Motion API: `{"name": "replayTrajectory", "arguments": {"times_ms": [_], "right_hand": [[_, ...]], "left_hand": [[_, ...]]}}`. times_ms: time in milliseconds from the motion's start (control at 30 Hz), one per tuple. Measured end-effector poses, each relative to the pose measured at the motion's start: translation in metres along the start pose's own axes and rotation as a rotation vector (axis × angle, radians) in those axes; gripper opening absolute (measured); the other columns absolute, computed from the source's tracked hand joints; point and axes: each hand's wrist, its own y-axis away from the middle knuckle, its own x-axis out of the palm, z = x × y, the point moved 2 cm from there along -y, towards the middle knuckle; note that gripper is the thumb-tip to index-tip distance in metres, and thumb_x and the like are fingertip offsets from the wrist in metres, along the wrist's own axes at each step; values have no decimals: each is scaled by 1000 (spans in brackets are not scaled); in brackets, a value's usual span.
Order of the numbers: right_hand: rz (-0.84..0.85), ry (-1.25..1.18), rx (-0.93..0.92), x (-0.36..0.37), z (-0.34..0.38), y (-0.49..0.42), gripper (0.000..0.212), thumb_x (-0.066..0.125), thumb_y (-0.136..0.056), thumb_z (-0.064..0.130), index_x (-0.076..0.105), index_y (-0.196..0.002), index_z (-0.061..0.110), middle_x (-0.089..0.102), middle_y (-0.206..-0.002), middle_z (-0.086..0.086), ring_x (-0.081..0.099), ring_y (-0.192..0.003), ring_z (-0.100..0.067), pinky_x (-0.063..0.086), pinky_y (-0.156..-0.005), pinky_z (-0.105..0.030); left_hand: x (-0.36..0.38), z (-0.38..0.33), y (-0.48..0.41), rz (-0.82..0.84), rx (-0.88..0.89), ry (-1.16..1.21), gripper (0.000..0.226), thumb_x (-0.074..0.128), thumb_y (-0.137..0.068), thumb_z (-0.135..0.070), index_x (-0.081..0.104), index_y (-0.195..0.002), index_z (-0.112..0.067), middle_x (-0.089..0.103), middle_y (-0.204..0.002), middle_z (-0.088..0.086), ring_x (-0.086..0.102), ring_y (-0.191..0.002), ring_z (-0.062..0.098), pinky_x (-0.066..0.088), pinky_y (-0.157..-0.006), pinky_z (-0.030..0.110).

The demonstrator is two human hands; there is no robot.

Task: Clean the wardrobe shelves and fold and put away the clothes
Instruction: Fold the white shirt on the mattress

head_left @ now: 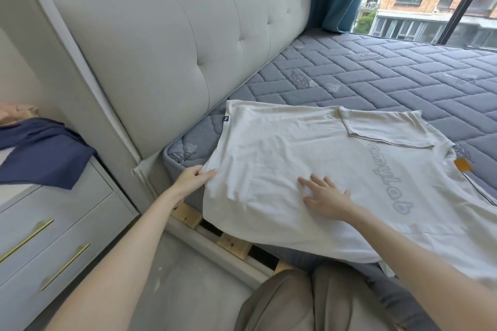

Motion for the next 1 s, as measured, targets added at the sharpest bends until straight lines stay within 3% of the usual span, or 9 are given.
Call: {"name": "replayTrajectory", "arguments": {"times_ms": [133, 233, 400, 500, 600, 800, 900, 1000], "right_hand": [[-22, 14, 9, 7, 5, 8, 57, 35, -101, 38, 9, -152, 44, 2, -162, 10, -5, -150, -22, 7, -111, -69], [-43, 16, 8, 12, 8, 17, 55, 32, -102, 36, 10, -152, 43, 1, -162, 9, -4, -150, -22, 5, -112, -67], [-78, 45, -12, 22, 7, 26, 52, 26, -104, 39, 9, -153, 42, 0, -163, 6, -2, -150, -23, 5, -112, -65], [-127, 4, -48, 12, 6, 30, 49, 37, -102, 34, 27, -150, 36, 22, -160, 3, 24, -145, -23, 27, -111, -53], [-211, -59, -87, 5, 2, 35, 41, 44, -100, 29, 46, -140, 33, 44, -148, 5, 43, -132, -22, 44, -97, -40], [-204, -24, -97, 14, -8, 37, 44, 47, -97, 26, 46, -139, 37, 44, -146, 8, 43, -130, -21, 45, -95, -39], [-256, -48, -116, 9, -14, 26, 37, 46, -98, 28, 51, -133, 37, 53, -131, 5, 46, -124, -19, 45, -89, -35], [-299, -39, -156, 4, -19, 15, 34, 46, -99, 33, 51, -132, 40, 56, -115, 10, 47, -114, -15, 47, -82, -32]], "left_hand": [[-10, -4, 14, -175, 194, 68, 34, 61, -93, -29, 39, -71, -15, 39, -65, 2, 38, -62, 14, 27, -59, 29], [-9, 5, 20, -309, 152, -139, 29, 57, -93, -36, 42, -80, -14, 50, -71, -1, 47, -64, 17, 36, -60, 33], [2, 59, 35, -236, -81, -391, 33, 39, -100, -44, 52, -105, -14, 63, -97, 2, 60, -97, 27, 45, -79, 34], [11, 52, 42, -272, -49, -297, 40, 36, -101, -45, 51, -116, -11, 59, -110, 5, 56, -105, 26, 37, -79, 32], [23, 33, 36, -257, 41, -244, 39, 42, -98, -45, 52, -116, -11, 54, -117, 8, 54, -106, 24, 41, -85, 33], [27, 4, 2, -367, 5, -240, 40, 42, -96, -42, 61, -119, -15, 50, -125, 16, 42, -121, 36, 38, -100, 40], [24, -3, -28, -301, -96, -284, 50, 35, -96, -50, 67, -112, -15, 57, -126, 14, 40, -124, 38, 36, -103, 47], [22, -11, -51, -299, -164, -334, 50, 37, -92, -62, 67, -109, -26, 51, -132, 8, 34, -129, 38, 28, -106, 52]]}}
